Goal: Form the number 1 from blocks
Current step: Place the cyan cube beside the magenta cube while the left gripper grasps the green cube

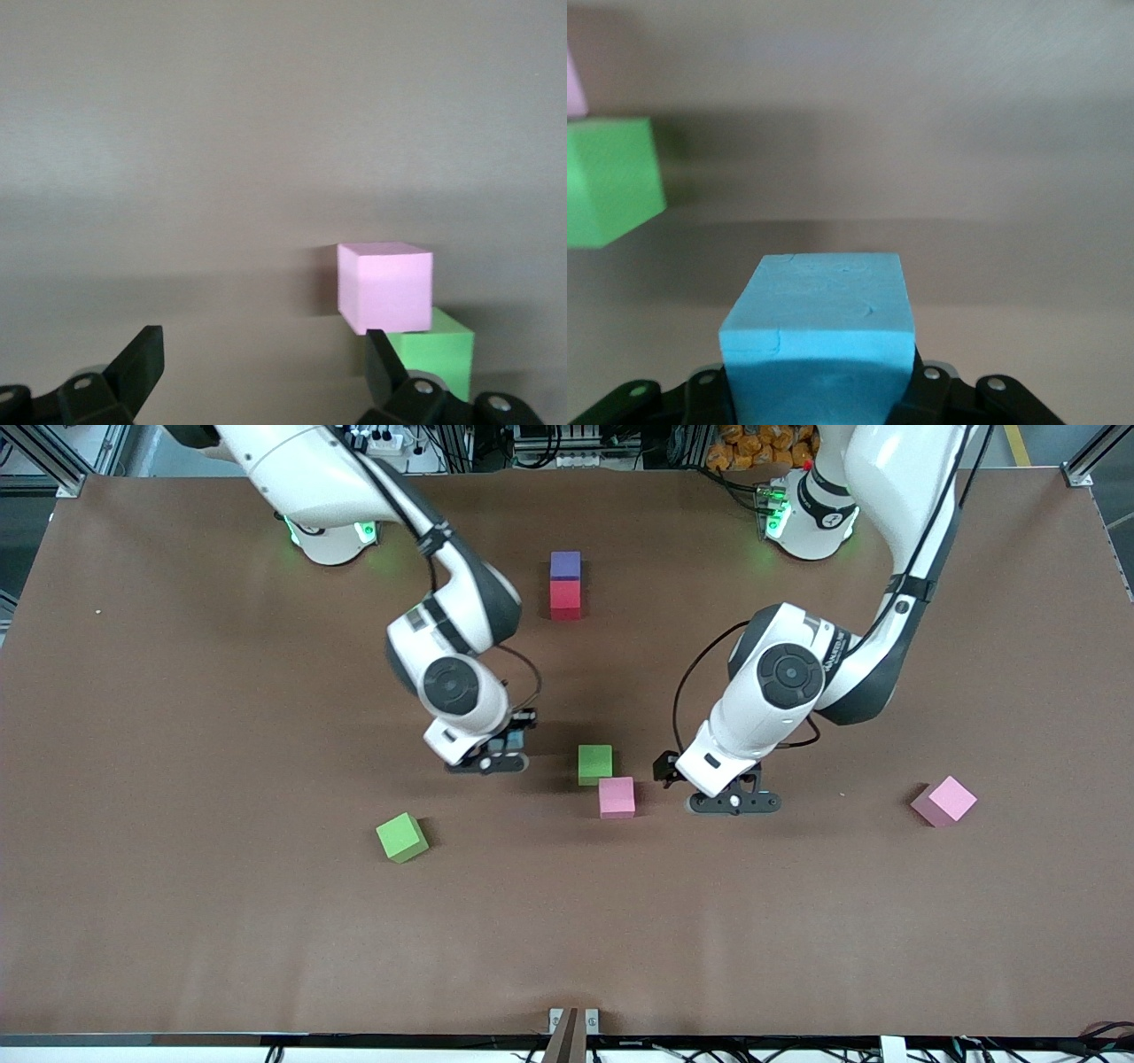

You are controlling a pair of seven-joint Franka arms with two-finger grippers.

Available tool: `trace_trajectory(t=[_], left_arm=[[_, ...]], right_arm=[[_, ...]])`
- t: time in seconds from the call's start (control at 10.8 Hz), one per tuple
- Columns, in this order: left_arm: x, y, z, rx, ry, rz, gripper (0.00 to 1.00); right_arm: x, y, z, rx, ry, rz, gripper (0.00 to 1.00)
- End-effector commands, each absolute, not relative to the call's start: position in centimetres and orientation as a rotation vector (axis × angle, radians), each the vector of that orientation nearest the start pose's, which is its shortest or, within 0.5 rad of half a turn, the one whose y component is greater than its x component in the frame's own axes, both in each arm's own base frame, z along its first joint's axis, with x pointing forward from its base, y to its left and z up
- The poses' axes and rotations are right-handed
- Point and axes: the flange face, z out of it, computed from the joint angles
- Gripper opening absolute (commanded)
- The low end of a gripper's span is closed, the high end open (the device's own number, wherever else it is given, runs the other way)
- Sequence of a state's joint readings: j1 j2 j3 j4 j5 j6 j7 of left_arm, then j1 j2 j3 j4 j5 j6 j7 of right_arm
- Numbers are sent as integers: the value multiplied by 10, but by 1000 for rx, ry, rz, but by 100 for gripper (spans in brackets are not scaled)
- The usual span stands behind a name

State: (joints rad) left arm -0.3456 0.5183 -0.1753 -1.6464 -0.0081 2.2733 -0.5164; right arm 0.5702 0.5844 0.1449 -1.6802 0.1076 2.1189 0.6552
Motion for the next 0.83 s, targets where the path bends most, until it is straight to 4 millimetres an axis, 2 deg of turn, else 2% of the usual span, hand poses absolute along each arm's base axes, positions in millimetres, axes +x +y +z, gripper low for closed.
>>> trace_trajectory(t=[0.0,0.19,0.37,0.65,0.74], left_arm=[[622,-343,319,-3310,-110,-66,100],[620,-360,307,-3318,-103,-43,100],[616,-383,296,-3316,-97,-38,100],[610,-394,282,-3304,-93,-17,100],[604,-402,274,-3298,-82,1,100]], right_arm=[[420,478,229,-3090,143,286,0],[358,511,214,-3130,162,308,0],[316,521,204,-3167,155,331,0],[288,522,212,-3180,142,323,0],[287,522,212,-3180,147,321,0]])
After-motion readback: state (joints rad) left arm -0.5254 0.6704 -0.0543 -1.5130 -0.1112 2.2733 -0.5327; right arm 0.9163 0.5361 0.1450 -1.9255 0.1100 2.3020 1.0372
